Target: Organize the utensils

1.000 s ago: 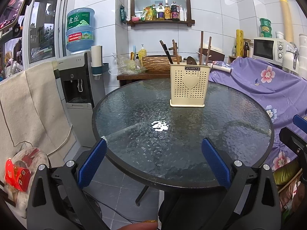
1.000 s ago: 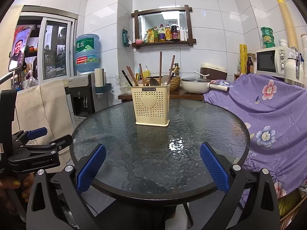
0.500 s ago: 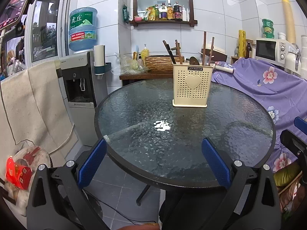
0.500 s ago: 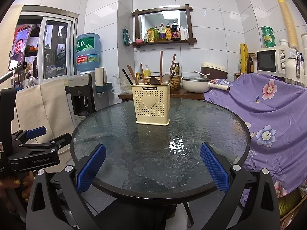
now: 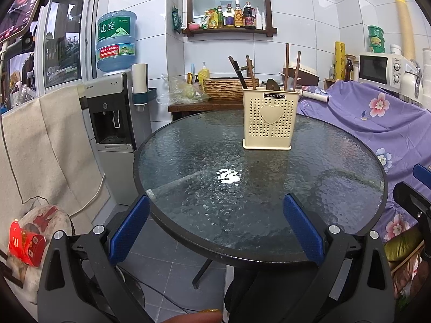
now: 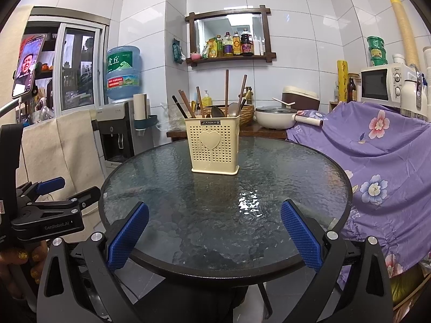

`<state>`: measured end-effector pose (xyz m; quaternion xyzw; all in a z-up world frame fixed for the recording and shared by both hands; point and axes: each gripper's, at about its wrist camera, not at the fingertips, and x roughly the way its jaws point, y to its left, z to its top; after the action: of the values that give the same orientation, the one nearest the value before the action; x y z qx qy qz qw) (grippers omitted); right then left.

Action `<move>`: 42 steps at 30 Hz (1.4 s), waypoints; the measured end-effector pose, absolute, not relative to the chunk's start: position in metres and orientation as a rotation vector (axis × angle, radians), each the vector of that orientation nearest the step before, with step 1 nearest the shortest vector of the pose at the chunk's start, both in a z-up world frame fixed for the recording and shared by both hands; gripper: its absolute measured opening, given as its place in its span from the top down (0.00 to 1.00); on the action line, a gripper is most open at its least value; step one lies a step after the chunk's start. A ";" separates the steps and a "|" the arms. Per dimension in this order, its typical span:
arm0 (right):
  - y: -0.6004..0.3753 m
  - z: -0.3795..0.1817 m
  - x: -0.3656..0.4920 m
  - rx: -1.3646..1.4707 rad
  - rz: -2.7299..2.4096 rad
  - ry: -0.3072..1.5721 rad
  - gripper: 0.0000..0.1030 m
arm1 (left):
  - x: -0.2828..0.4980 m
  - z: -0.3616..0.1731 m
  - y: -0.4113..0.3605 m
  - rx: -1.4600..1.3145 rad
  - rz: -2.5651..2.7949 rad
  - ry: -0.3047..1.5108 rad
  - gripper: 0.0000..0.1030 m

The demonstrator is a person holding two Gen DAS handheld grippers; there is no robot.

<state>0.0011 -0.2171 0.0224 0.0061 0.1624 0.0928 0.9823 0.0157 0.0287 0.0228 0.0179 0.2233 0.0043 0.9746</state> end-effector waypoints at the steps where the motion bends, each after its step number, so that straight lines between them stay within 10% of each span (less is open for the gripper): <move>1: -0.217 0.022 0.001 0.011 0.187 0.328 0.06 | 0.016 0.023 0.029 0.036 0.008 0.450 0.06; 42: -0.214 0.021 -0.001 0.010 0.189 0.331 0.06 | 0.014 0.024 0.028 0.035 0.005 0.446 0.06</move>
<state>-0.0009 -0.2135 0.0208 0.0050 0.1645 0.0940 0.9819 0.0141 0.0278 0.0237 0.0173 0.2213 0.0023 0.9751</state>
